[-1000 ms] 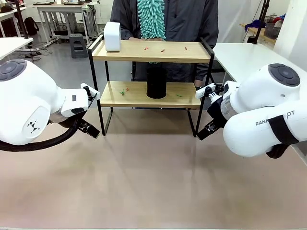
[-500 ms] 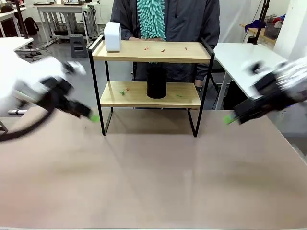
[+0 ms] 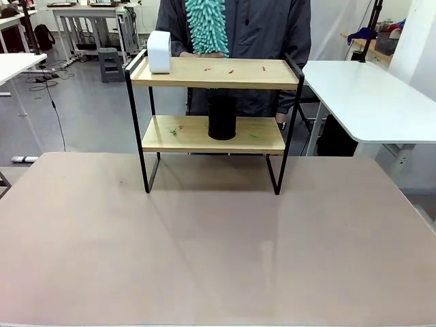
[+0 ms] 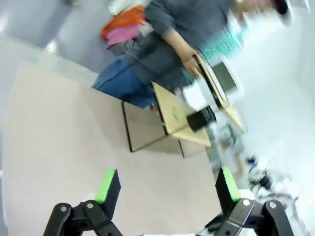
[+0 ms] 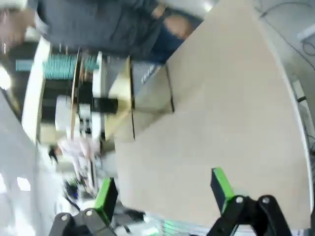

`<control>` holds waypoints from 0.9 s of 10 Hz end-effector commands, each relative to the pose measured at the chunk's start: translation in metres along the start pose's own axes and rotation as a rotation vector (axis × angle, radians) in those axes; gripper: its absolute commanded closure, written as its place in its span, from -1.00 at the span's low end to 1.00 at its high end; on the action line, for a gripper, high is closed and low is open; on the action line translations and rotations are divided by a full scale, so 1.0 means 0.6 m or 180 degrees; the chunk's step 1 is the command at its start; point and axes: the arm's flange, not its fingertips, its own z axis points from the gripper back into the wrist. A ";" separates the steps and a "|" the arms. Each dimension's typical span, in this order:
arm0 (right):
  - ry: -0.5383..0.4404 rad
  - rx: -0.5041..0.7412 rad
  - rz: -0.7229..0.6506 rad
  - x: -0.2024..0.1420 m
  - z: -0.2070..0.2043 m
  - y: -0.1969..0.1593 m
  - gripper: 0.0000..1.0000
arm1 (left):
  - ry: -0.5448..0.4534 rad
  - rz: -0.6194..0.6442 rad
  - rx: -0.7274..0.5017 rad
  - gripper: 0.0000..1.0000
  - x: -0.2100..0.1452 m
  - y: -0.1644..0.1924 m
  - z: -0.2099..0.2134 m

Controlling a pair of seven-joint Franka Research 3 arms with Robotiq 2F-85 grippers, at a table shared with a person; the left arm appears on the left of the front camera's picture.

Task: Clean the shelf.
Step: Pick up the Duster from the human.

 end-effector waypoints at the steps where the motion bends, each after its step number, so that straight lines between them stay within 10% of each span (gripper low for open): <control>1: 0.0352 -0.0032 0.0449 -0.022 -0.013 0.051 -1.00 | -0.0111 0.0697 0.0214 -1.00 -0.109 0.077 -0.141; 2: 0.0352 -0.0032 0.0449 -0.022 -0.013 0.051 -1.00 | 0.0000 0.0000 0.0000 -1.00 0.000 0.000 0.000; 9: 0.0352 -0.0032 0.0449 -0.022 -0.013 0.051 -1.00 | 0.0000 0.0000 0.0000 -1.00 0.000 0.000 0.000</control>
